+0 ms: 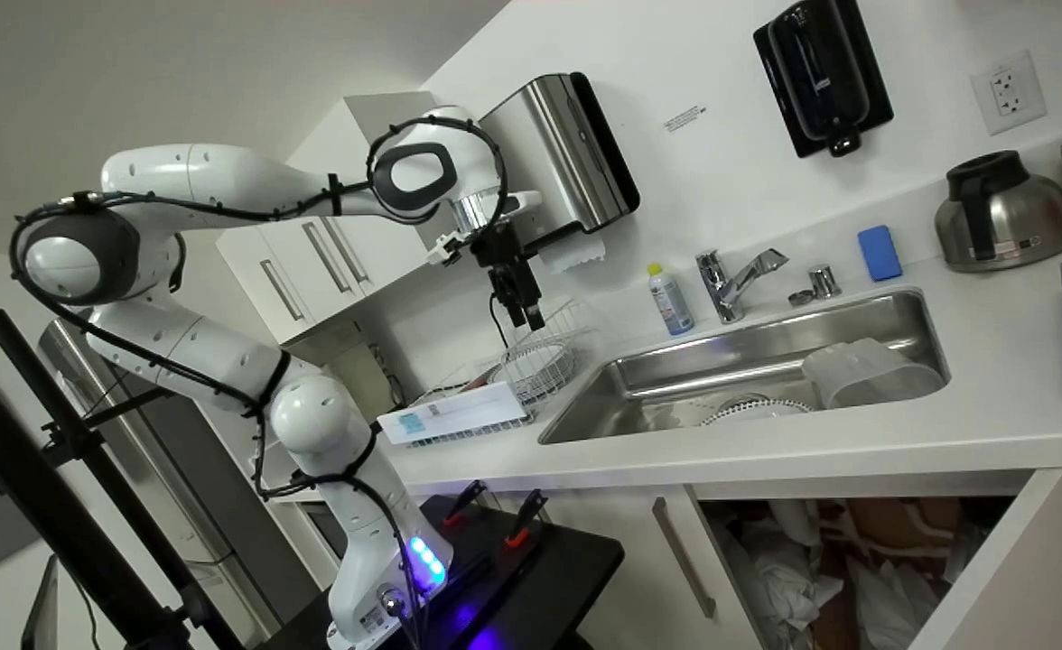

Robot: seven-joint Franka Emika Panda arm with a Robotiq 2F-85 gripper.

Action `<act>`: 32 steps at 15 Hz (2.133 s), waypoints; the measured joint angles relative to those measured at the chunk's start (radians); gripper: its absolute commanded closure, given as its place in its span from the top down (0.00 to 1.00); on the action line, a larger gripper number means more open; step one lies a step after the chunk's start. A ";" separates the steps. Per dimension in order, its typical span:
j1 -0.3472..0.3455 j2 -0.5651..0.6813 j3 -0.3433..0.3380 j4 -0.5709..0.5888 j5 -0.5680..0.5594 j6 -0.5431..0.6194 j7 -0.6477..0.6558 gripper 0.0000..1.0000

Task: Close the cupboard below the sink

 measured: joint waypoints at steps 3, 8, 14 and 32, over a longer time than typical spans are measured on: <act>-0.096 0.080 -0.137 0.009 -0.018 0.155 -0.005 1.00; -0.166 0.257 -0.241 0.032 -0.004 0.360 -0.005 1.00; -0.167 0.237 -0.223 0.032 -0.004 0.358 -0.004 1.00; -0.518 1.166 -0.262 0.668 0.500 0.415 0.158 0.58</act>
